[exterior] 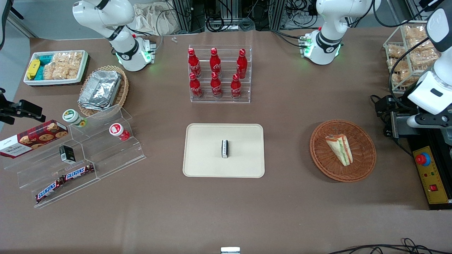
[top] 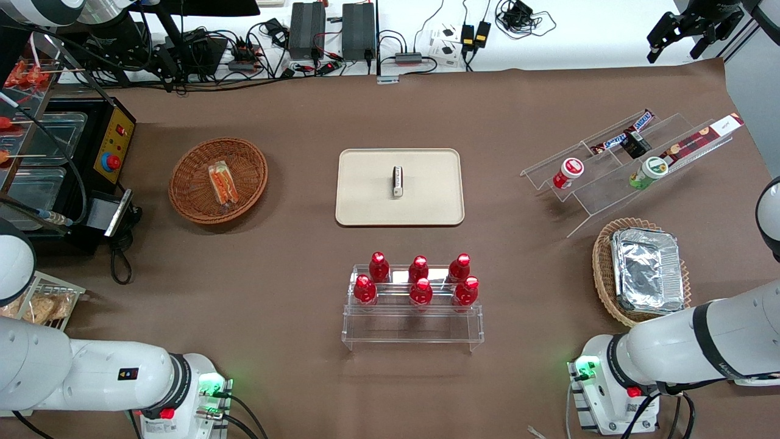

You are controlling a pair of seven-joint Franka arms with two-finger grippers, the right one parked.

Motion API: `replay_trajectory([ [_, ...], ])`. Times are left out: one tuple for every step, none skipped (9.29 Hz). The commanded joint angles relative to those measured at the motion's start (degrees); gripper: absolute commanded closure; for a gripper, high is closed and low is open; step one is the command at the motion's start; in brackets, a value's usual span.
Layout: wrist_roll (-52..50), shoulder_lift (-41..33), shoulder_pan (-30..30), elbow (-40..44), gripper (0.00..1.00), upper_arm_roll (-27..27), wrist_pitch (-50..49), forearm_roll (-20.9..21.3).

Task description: Place sandwich from basket to tray

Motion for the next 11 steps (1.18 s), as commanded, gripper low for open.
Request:
replay_trajectory([
  [0.11,0.22,-0.21,0.82,0.00,0.18,-0.20,-0.58],
  [0.19,0.83,-0.13,1.78,0.00,0.18,-0.89,-0.66],
  [0.19,1.27,-0.30,1.96,0.00,0.10,-0.99,-0.66],
  [0.19,1.45,-0.48,1.96,0.00,0.09,-0.38,-0.58],
  [-0.59,1.45,-0.48,1.96,0.00,0.09,-0.55,-0.66],
  [-0.68,1.54,-0.48,1.88,0.00,0.09,-1.07,0.03],
  [-0.34,1.54,-0.48,1.53,0.00,0.09,-1.16,1.08],
  [-0.68,1.97,-0.48,1.61,0.00,0.09,-1.17,1.96],
  [-0.68,2.58,-0.13,0.65,0.00,0.18,-1.34,2.06],
  [-0.77,2.68,0.13,-1.18,0.00,0.53,-0.04,2.15],
  [-1.56,3.03,1.53,-5.20,0.01,0.53,4.50,1.97],
])
